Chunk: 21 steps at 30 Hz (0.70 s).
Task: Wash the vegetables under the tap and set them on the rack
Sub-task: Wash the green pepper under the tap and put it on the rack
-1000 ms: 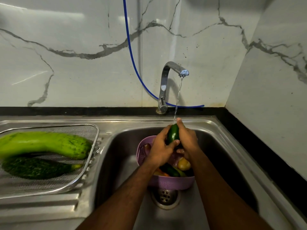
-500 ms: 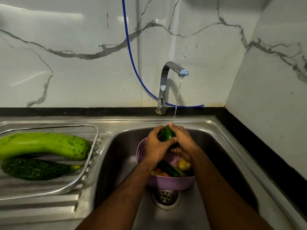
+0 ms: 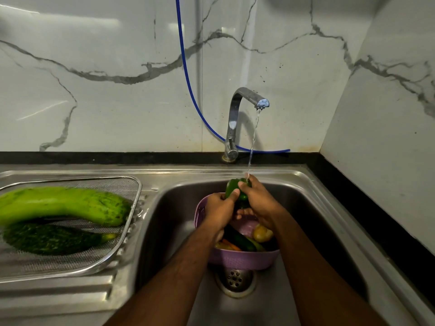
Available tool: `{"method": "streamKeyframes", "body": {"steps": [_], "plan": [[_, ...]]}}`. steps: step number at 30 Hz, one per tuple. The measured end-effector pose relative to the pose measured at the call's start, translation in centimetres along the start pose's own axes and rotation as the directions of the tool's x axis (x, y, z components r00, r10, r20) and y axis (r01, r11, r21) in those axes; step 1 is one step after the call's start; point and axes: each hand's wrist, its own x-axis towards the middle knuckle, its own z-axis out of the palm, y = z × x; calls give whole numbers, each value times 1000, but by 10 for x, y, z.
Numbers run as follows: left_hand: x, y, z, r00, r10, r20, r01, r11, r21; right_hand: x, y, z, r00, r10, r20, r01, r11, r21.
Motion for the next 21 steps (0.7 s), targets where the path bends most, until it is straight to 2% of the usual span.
{"method": "streamKeyframes", "body": {"steps": [2,4,6,9,12,17,21], "plan": [[1,0,-2,1000,-3,8,3,1000,-5,-1,1,-1,998,14,65,-15,1000,12],[2,0,-2,1000,17,-13,-17,1000,12,0,2,1,999,-12,33,11,1000,18],[0,1,1,997,80,-23,-77,994,83,4,4,4,992,-84,-99,79,995,-57],[-6,2,5,982,186,18,-186,962,199,11,7,7,941,-184,-285,133,973,-190],[-8,4,2,957,283,62,-288,908,305,11,7,13,932,-144,-334,114,988,-108],[-5,1,-3,907,418,49,-395,808,438,12,1,16,964,-21,-267,41,997,68],[-5,1,-2,896,443,32,-421,823,381,9,2,12,978,-7,-210,50,978,200]]}}
